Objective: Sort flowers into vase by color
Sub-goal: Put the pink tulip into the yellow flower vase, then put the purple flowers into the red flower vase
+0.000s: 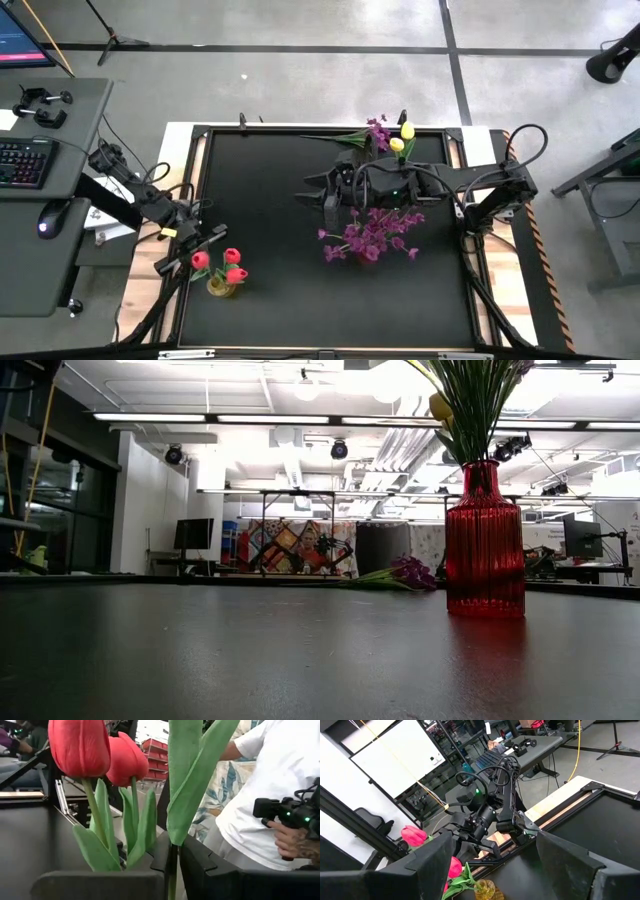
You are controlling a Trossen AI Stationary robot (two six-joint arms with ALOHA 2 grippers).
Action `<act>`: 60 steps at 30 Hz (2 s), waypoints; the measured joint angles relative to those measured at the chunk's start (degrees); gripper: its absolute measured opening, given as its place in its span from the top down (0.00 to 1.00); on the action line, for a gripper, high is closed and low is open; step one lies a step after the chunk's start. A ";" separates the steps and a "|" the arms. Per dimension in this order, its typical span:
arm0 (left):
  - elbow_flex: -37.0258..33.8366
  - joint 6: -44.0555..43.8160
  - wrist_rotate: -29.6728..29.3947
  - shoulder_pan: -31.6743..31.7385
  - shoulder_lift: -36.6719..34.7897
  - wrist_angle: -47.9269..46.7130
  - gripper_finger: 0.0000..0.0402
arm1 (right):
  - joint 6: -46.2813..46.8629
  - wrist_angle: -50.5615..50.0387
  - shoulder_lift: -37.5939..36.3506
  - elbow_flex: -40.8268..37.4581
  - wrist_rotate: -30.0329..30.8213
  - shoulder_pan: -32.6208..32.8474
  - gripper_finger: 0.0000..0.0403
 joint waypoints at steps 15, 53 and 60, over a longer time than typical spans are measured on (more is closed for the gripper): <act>0.00 -13.10 3.16 0.00 -0.68 1.11 0.54 | 0.21 -0.01 0.00 0.00 -0.10 0.00 0.32; 19.14 -1.99 -26.21 8.26 4.05 0.89 0.38 | -1.79 0.71 0.02 0.00 2.16 -4.66 0.32; 32.59 -4.53 -23.37 20.72 19.90 -16.85 0.40 | -12.54 5.19 -0.88 0.00 3.98 -9.47 0.32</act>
